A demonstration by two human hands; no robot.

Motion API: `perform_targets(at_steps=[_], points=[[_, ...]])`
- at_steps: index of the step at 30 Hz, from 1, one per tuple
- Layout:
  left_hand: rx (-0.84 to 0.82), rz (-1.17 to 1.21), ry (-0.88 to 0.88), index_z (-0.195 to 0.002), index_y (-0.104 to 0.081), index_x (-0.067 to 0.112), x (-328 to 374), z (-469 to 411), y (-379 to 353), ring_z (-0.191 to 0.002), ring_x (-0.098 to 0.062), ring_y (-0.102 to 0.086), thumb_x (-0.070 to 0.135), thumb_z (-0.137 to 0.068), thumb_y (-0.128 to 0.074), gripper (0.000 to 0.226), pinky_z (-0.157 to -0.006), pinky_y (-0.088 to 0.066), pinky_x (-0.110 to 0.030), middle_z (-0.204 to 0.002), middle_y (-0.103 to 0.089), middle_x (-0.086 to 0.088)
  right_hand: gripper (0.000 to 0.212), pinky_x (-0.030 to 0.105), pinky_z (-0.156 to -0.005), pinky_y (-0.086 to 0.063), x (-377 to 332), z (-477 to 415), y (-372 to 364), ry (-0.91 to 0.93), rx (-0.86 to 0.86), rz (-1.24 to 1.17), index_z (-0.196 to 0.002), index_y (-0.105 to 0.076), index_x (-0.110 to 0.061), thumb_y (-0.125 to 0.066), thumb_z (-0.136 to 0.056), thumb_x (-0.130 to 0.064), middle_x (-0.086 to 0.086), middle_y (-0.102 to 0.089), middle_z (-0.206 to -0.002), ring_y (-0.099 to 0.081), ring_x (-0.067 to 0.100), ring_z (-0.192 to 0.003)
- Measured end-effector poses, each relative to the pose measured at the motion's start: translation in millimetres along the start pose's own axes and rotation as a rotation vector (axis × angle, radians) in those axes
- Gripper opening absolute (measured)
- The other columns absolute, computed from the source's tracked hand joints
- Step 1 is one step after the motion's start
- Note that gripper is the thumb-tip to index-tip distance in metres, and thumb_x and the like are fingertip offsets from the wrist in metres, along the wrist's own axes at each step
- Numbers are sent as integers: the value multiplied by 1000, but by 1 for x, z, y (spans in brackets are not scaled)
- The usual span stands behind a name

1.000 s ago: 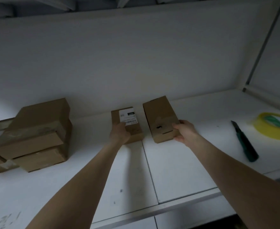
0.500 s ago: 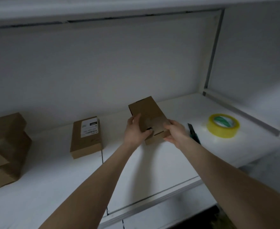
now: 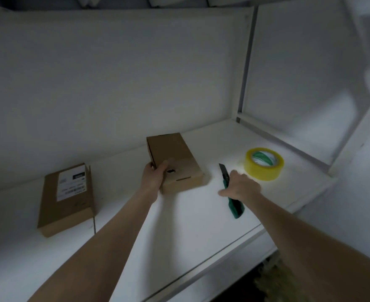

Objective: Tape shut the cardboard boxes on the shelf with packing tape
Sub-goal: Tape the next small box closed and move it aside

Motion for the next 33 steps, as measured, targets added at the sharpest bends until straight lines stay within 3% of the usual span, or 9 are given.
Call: perform_targets(at_steps=[4,8,12,17,20,25,27,29,33], points=[[29,-20,4,-112,-64,11,-3,-7,-3,-95,-28,-67,32,-94,-58,28,-84,-53,-41,-104,-71,-7,38,32,-70,-44,-2,-23,-1,137,64,62,-121,-47,-16,-60,-89,-32,4,-58,-110,-60,26,-101],[83,-25,5,-99,-67,11,-5,-7,-10,-84,-26,-66,31,-99,-48,28,-77,-51,-35,-91,-71,-7,41,32,-71,-44,-3,-50,14,219,133,76,-127,-47,-16,-58,-92,-34,10,-59,-117,-60,29,-106],[149,-25,54,-109,-63,10,-13,-2,-22,-89,-25,-65,33,-102,-41,33,-73,-52,-31,-97,-69,-7,43,31,-71,-43,5,-80,20,282,143,96,-130,-48,-16,-58,-93,-35,13,-59,-118,-59,31,-107],[235,-27,76,-115,-62,8,-28,6,-39,-96,-29,-64,35,-101,-42,36,-86,-50,-40,-104,-68,-11,41,35,-79,-45,2,-98,21,322,110,105,-134,-47,-13,-52,-98,-33,18,-47,-127,-55,35,-111],[298,-68,61,-108,-58,15,-33,15,-44,-82,-22,-59,34,-101,-40,27,-69,-45,-31,-92,-64,-6,41,35,-77,-43,-8,-96,29,351,137,77,-138,-44,-14,-42,-103,-35,17,-36,-135,-55,36,-111],[328,-196,92,-113,-59,5,-38,21,-44,-64,-17,-49,35,-102,-36,39,-51,-36,-27,-76,-55,-3,56,37,-91,-47,-51,-75,21,499,30,-250,-137,-49,-15,-39,-99,-54,10,-52,-137,-55,31,-118],[297,-244,90,-119,-58,4,-38,21,-44,-79,-24,-60,33,-102,-36,40,-65,-48,-32,-90,-63,-8,69,35,-89,-47,-65,-62,7,493,-83,-339,-144,-41,-12,-44,-94,-60,10,-48,-140,-52,30,-122],[267,-343,73,-123,-56,4,-38,19,-42,-103,-32,-60,31,-102,-37,39,-88,-49,-39,-110,-65,-14,74,35,-92,-47,-71,-54,-6,458,-136,-352,-148,-32,-11,-48,-93,-59,10,-41,-146,-49,29,-126],[253,-669,-91,-133,-51,12,-24,25,-33,-116,-26,-54,23,-96,-52,38,-97,-44,-33,-127,-56,-8,71,41,-95,-49,-71,-50,-16,398,-121,-316,-151,-24,-16,-47,-96,-53,12,-37,-146,-48,33,-126]])
Point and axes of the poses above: each hand's wrist, its own z-axis away from the middle knuckle, its own y-axis out of the back of the hand, x = y × z, the point moved 7 cm from there along -z, towards the middle knuckle
